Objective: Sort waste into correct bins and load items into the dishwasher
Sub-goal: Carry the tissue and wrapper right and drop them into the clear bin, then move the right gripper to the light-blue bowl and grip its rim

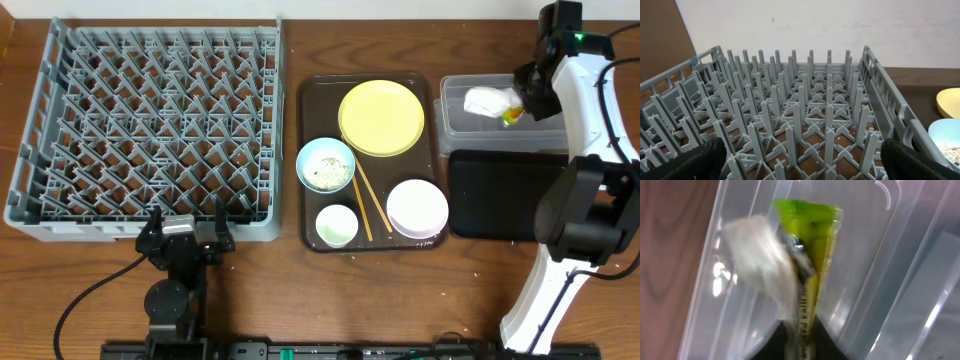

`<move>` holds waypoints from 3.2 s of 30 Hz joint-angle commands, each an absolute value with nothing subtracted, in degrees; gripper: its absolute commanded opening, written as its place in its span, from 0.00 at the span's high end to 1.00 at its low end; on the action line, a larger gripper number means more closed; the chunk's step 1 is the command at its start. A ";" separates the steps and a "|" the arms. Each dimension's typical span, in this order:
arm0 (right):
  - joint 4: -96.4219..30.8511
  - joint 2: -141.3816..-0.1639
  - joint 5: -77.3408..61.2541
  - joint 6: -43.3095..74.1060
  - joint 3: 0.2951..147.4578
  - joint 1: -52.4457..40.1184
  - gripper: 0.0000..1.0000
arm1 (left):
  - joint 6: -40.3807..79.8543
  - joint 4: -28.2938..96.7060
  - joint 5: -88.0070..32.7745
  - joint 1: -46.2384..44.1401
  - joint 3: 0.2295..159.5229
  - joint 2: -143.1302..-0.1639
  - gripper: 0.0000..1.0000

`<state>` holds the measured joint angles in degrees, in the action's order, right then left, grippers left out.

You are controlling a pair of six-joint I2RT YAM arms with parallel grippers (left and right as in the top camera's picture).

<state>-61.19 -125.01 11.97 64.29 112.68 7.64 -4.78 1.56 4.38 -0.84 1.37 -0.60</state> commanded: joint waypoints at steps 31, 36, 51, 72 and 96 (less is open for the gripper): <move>-72.88 -106.48 -8.40 12.71 111.63 -18.17 0.17 | -5.34 3.81 4.67 -0.56 0.23 -0.34 0.01; -70.72 -109.69 -8.43 15.53 111.63 -20.73 0.19 | -5.34 3.81 4.67 -0.56 0.23 -0.34 0.01; -63.16 -119.31 -8.43 14.31 111.63 -28.42 0.18 | -5.34 3.81 4.67 -0.56 0.23 -0.34 0.01; -53.60 -125.78 1.89 34.37 111.63 -37.36 0.28 | -5.34 3.81 4.67 -0.56 0.23 -0.34 0.01; -51.53 -134.23 3.62 39.79 111.63 -41.71 0.40 | -5.34 3.81 4.69 -0.56 0.23 -0.34 0.01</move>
<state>-51.53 -132.73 3.22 38.81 111.57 -41.32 -4.78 1.56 4.38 -0.84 1.37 -0.60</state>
